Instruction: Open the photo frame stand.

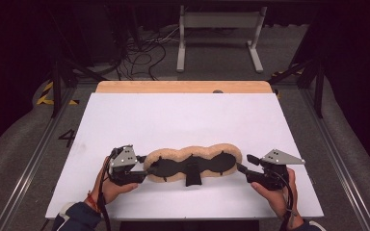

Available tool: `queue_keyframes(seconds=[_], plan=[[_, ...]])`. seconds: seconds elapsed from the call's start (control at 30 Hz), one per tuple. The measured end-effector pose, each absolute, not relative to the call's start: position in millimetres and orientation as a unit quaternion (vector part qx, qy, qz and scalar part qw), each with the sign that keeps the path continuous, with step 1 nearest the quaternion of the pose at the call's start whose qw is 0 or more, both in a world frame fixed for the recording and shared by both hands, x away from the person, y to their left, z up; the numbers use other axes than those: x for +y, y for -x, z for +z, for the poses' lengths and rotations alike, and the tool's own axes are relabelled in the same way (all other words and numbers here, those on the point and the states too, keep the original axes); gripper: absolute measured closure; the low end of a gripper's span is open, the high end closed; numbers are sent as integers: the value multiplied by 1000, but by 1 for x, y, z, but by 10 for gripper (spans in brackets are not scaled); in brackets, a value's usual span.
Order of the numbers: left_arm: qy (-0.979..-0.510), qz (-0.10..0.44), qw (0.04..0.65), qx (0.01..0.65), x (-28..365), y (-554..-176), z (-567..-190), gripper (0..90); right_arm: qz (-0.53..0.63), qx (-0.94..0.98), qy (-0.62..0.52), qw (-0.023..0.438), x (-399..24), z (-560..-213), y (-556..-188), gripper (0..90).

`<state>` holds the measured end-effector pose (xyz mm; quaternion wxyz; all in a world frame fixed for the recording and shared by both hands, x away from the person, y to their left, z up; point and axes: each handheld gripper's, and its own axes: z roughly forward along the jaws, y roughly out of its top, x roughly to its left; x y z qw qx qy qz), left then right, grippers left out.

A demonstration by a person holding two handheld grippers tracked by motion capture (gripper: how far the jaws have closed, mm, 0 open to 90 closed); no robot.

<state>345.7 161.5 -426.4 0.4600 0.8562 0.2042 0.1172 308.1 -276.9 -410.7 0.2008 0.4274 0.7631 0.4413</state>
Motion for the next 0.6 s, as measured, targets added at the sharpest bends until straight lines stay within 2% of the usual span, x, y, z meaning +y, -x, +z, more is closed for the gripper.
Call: queue_keyframes(seconds=[0.3,0.6], plan=[[-860,129,457,188,161,-342,-429,559,434,770,-431,184,-277,-424,-323,430],[-863,133,451,184,160,-342,-432,537,440,778,-414,173,-272,-426,-325,437]])
